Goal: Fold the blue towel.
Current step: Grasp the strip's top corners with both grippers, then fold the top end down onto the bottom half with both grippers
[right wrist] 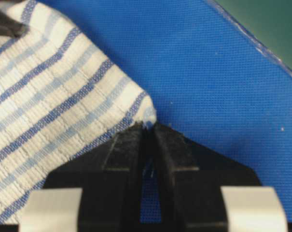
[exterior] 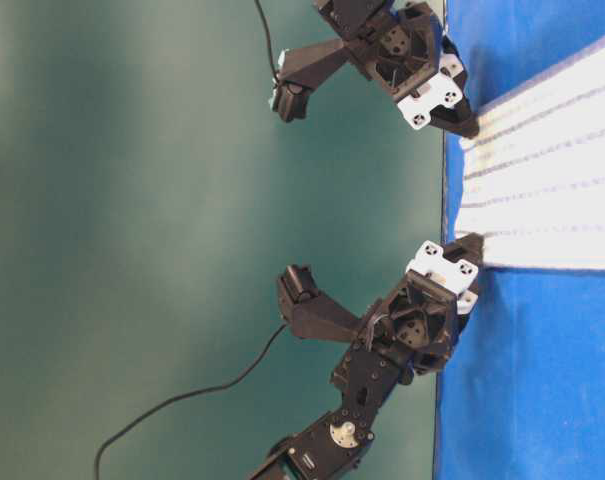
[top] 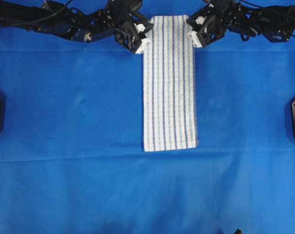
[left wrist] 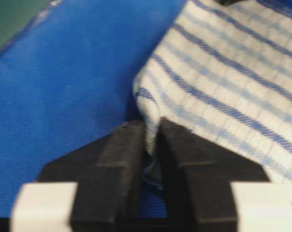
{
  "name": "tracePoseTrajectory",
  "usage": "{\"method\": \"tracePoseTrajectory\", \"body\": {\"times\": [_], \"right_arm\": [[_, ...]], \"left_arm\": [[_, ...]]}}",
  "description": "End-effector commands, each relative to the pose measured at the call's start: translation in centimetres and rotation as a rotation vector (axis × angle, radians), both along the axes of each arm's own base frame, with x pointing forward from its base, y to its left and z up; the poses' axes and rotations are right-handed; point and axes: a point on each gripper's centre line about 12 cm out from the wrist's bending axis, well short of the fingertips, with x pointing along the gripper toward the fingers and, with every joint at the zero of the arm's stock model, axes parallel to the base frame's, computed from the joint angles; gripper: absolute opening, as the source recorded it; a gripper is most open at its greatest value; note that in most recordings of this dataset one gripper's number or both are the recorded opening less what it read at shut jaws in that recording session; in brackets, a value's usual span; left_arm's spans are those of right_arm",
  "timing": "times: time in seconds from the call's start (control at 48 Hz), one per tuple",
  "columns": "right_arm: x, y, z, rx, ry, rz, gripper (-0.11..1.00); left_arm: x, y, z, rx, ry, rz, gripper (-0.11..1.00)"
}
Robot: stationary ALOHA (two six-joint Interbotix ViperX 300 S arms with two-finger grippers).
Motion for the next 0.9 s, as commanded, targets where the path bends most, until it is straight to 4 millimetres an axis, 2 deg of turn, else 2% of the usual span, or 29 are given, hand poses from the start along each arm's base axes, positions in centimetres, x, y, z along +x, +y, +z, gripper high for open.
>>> {"method": "tracePoseTrajectory", "body": {"times": [0.0, 0.188, 0.292, 0.604, 0.75, 0.875], "right_arm": [[0.1, 0.0, 0.3, -0.006, -0.005, 0.001, 0.08], [0.1, 0.0, 0.6, -0.006, -0.011, -0.001, 0.08], [0.2, 0.0, 1.2, -0.014, -0.026, -0.005, 0.08], [0.2, -0.1, 5.3, -0.069, -0.101, -0.019, 0.08], [-0.3, -1.0, 7.3, -0.108, -0.135, -0.04, 0.08], [-0.9, -1.8, 7.9, -0.119, -0.136, -0.063, 0.08]], "left_arm": [[0.5, 0.1, 1.2, 0.014, -0.022, -0.004, 0.04], [0.4, 0.1, 1.2, 0.006, -0.006, -0.005, 0.04], [0.4, 0.1, 2.3, 0.01, -0.016, -0.004, 0.04], [-0.3, 0.7, 7.0, 0.055, -0.055, 0.002, 0.04], [-0.7, 1.7, 7.8, 0.065, -0.067, 0.022, 0.04], [-1.1, 2.8, 8.0, 0.07, -0.071, 0.046, 0.04]]}}
